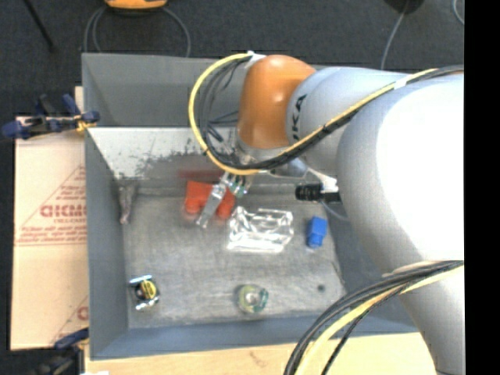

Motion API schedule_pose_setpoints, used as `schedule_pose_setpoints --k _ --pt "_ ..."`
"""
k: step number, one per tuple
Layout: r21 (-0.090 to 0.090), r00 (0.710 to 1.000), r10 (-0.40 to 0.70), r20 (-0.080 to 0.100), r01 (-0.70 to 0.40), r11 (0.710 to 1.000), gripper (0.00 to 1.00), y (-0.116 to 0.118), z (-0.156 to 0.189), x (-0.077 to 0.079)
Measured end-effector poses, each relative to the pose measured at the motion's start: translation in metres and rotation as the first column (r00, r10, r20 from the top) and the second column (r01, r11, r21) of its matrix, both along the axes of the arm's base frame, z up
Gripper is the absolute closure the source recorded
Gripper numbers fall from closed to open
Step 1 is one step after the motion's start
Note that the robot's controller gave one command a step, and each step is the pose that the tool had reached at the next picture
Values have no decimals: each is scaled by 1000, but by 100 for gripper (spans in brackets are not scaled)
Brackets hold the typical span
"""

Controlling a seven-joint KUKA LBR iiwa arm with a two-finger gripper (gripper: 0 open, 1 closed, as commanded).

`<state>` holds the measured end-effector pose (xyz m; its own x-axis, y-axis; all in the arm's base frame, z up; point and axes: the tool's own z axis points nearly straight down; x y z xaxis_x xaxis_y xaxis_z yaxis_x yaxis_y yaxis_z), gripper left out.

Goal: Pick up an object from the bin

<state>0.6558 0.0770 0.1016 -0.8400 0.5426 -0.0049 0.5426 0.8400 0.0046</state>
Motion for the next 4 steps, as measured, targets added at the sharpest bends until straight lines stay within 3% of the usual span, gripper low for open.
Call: schedule_pose_setpoints --k 1,2,3,4 --pt "0 998 -63 2 63 998 0 -12 17 -2" --pt "2 954 -301 3 301 954 0 -8 -28 -6" --pt "-1 955 -297 1 297 955 0 -9 -25 -4" --pt "-1 955 -295 6 295 955 100 -10 -23 -3"
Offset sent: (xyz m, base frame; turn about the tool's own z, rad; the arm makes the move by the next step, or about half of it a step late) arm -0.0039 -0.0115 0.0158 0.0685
